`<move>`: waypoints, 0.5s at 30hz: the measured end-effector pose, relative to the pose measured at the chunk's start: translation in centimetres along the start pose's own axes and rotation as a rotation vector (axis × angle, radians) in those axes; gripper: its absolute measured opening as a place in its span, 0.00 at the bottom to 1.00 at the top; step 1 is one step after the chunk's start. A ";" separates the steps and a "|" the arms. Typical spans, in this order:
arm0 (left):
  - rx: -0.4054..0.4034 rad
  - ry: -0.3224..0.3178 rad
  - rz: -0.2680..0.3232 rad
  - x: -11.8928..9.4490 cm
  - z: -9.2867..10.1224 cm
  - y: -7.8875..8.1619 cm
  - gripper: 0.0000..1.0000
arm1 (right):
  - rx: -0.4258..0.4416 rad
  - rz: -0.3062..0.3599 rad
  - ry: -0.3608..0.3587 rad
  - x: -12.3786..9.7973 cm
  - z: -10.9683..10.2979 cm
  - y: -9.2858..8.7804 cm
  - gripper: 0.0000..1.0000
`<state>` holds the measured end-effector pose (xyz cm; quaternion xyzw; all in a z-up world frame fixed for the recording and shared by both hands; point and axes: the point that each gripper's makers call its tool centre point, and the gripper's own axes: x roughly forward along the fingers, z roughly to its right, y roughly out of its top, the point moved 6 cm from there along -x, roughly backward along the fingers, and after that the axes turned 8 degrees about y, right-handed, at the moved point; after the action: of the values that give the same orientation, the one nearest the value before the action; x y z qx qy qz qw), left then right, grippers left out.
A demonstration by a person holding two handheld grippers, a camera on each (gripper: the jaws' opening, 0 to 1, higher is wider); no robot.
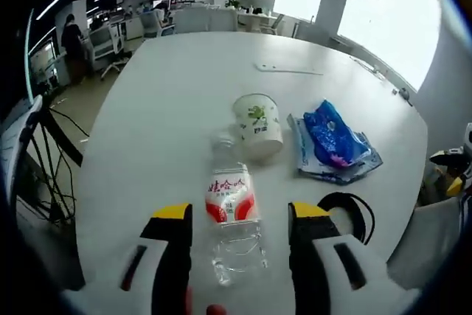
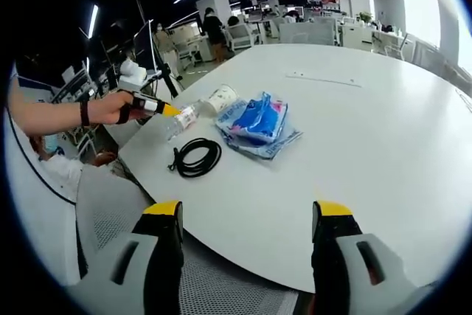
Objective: Arrange the tabletop items into an orderly group along one side of the table until the central work area is clear of visible clutter.
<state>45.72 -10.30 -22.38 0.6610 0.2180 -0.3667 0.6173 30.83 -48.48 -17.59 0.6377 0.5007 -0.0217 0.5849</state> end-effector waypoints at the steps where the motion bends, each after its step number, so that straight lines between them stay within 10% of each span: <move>1: -0.008 0.001 -0.007 0.2 0.0 0.1 0.53 | 0.002 0.000 -0.002 0.0 0.0 -0.1 0.71; 15: 0.019 0.011 -0.136 3.0 0.8 0.7 0.51 | 0.013 0.003 -0.009 0.0 0.3 -0.1 0.71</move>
<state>47.94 -11.72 -24.17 0.6525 0.2622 -0.4065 0.5833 30.97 -48.74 -17.76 0.6421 0.4971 -0.0268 0.5830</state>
